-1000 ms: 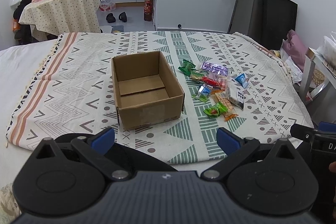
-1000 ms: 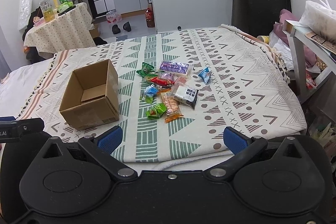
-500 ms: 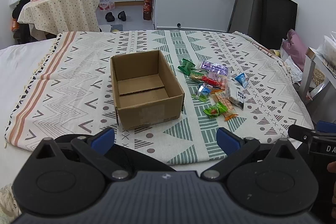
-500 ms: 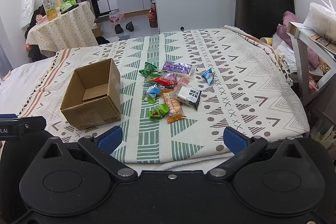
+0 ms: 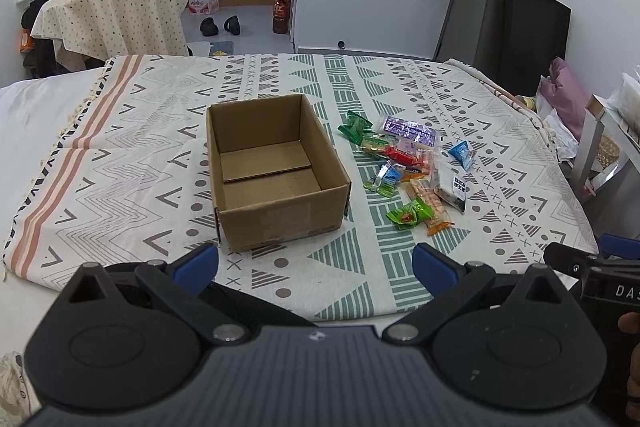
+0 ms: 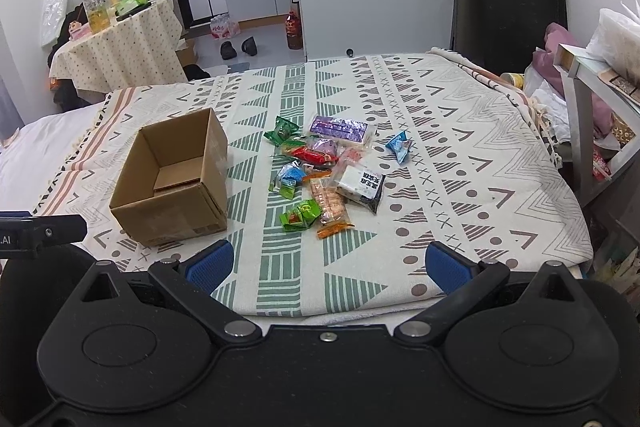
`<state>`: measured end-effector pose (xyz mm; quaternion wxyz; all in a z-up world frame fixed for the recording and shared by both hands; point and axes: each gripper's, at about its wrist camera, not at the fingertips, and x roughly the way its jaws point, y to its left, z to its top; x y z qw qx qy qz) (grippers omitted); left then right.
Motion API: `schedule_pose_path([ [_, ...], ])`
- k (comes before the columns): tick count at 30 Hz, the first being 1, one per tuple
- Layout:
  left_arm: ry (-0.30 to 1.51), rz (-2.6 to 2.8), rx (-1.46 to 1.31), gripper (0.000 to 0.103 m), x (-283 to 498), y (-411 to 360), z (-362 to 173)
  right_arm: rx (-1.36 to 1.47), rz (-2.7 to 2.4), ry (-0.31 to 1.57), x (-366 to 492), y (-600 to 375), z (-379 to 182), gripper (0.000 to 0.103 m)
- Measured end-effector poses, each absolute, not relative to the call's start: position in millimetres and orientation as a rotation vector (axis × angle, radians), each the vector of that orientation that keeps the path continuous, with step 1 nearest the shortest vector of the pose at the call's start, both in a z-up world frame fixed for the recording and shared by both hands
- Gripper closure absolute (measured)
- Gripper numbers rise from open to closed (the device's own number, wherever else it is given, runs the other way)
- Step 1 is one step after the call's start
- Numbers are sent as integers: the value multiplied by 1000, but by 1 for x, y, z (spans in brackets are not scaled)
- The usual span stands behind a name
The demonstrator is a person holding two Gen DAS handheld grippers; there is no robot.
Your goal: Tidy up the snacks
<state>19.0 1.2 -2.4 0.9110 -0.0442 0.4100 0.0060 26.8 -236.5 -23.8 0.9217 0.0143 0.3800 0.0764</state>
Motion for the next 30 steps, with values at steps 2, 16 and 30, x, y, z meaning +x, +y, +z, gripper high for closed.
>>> schedule_pose_path([
  [2,846,11,-97,0,21,2,-3,33,160,782,29,-237,-24,0],
  [16,872,-8,-125,1,45,-1,-9,64,187,826,54,-241,-32,0],
  [30,887,-51,-170,3,78,-20,-22,147,183,851,88,-264,-47,2],
])
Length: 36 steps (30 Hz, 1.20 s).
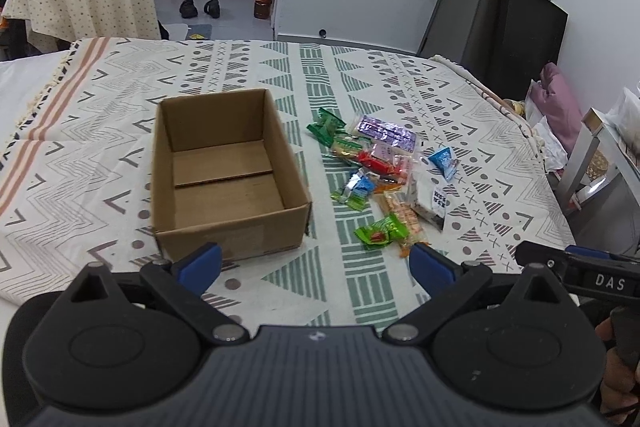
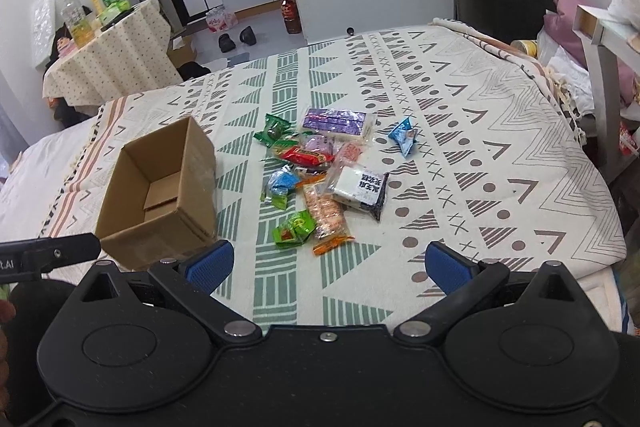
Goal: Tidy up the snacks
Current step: 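Reach the left tool to the green candy while the right tool reaches the white bread pack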
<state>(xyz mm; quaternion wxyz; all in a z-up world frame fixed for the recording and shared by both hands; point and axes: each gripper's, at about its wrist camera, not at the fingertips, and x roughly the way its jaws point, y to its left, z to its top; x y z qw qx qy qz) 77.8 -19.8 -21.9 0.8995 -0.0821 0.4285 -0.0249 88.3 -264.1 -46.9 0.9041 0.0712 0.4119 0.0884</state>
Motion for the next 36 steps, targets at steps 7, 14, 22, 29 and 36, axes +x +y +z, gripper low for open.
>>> schedule_pose_path([
  [7,902,-77,-176,9,97,-37,-33,214,184,876,107,-279,-58,9],
  [14,931,-82,-190,17,119,-53,-50,268,204,896,127,-289,-72,13],
  [22,969,-80,-201,24,145,-72,-72,320,215,923,150,-295,-91,18],
  [29,1014,-72,-187,28,166,-87,-96,371,218,946,168,-301,-110,18],
  [36,1044,-57,-198,34,188,-97,-120,418,239,976,188,-304,-126,24],
])
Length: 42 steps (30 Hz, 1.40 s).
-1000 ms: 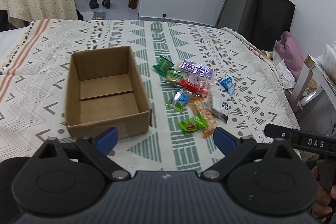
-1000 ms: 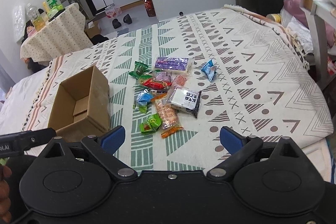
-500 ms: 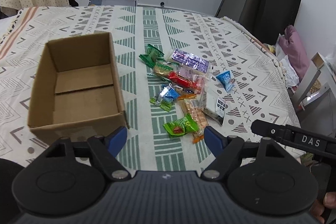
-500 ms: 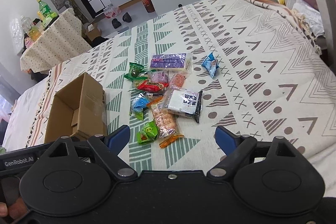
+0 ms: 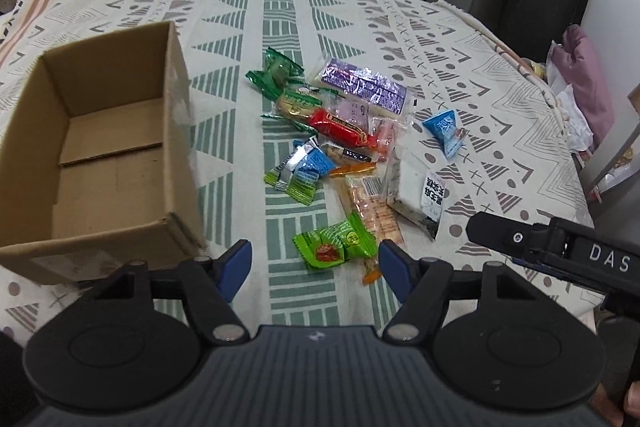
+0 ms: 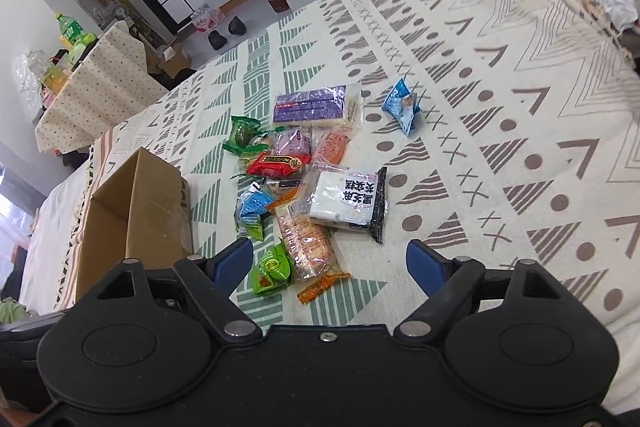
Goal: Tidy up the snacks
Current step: 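Reach the left tool to the green candy while the right tool reaches the white bread pack, then grasp the green candy with the left tool while the right tool grasps the white bread pack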
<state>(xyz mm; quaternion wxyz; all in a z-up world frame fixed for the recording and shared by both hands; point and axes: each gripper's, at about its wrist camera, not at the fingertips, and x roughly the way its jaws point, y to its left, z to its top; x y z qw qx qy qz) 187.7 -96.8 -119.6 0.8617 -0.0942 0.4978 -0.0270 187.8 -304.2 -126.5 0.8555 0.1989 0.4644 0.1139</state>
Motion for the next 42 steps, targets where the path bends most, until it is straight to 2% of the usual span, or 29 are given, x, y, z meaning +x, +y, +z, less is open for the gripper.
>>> schedule_pose_path([
  [3,1058,-56,-193,34,197,-102,-129,441,241,987,196,-306,-134,27],
  [20,1137,-15,-210,35,233,-111,-185,463,225,1066,237,-307,-169,27],
  [22,1145,-20,-219,39,234,-111,-186,459,228,1074,241,-305,-171,27],
  [24,1169,-19,-232,55,237,-112,-192,451,230,1080,245,-302,-174,27],
  [30,1152,-20,-257,72,239,-113,-193,428,231,1094,257,-295,-181,27],
  [42,1073,10,-264,74,242,-103,-175,381,212,1096,275,-279,-184,26],
])
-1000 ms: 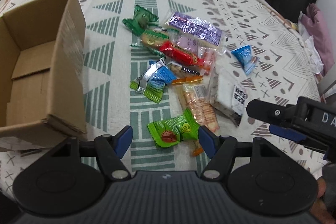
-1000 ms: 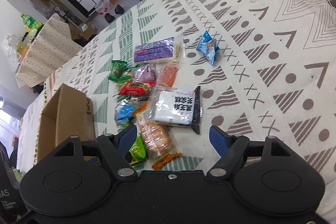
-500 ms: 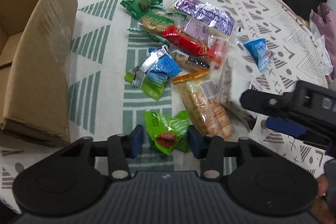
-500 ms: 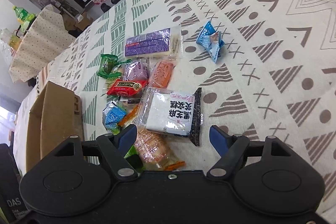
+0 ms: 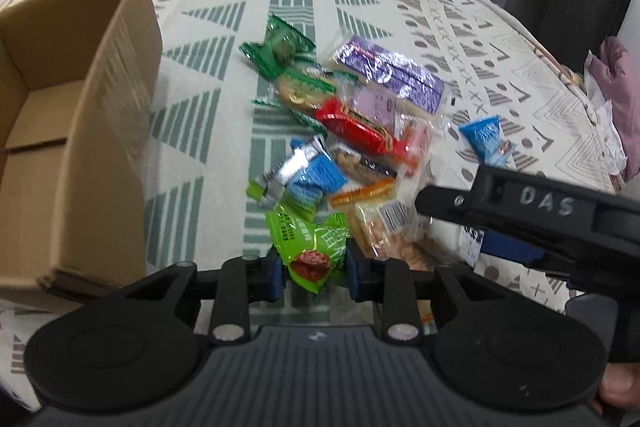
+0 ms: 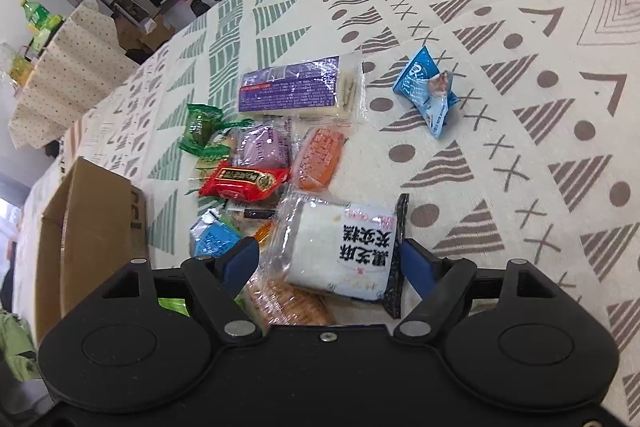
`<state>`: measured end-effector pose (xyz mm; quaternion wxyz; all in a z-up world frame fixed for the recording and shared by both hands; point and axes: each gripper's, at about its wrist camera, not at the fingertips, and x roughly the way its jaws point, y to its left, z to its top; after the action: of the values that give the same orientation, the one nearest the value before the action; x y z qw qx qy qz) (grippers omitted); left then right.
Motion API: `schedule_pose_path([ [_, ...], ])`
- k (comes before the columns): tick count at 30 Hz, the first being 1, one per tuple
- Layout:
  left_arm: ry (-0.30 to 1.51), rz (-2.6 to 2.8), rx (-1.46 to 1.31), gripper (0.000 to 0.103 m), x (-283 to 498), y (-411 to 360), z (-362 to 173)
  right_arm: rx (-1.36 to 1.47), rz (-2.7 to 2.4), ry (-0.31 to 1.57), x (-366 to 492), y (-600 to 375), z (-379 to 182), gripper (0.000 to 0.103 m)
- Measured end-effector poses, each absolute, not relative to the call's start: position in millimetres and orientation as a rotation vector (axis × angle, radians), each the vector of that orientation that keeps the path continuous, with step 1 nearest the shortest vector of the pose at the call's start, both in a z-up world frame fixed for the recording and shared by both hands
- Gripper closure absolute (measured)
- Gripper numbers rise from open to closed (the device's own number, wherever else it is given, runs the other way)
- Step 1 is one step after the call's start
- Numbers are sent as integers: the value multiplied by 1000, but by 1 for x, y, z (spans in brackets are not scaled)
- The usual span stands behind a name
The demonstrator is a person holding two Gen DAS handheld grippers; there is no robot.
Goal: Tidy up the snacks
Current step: 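Grasp the green candy with the left tool while the right tool grasps the white bread pack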
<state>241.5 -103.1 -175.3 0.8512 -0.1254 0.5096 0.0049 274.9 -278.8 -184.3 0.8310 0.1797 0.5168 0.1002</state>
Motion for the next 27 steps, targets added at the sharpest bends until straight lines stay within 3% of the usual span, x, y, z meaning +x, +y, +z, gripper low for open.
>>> schedule_pose_path([
  [7,1057,21,-254,74,241,-101,-167,373,263,1105,276,-274,-188,49],
  [27,883,76,-232,74,204,-74,-82,399,388,906,249,-260,-128,51],
])
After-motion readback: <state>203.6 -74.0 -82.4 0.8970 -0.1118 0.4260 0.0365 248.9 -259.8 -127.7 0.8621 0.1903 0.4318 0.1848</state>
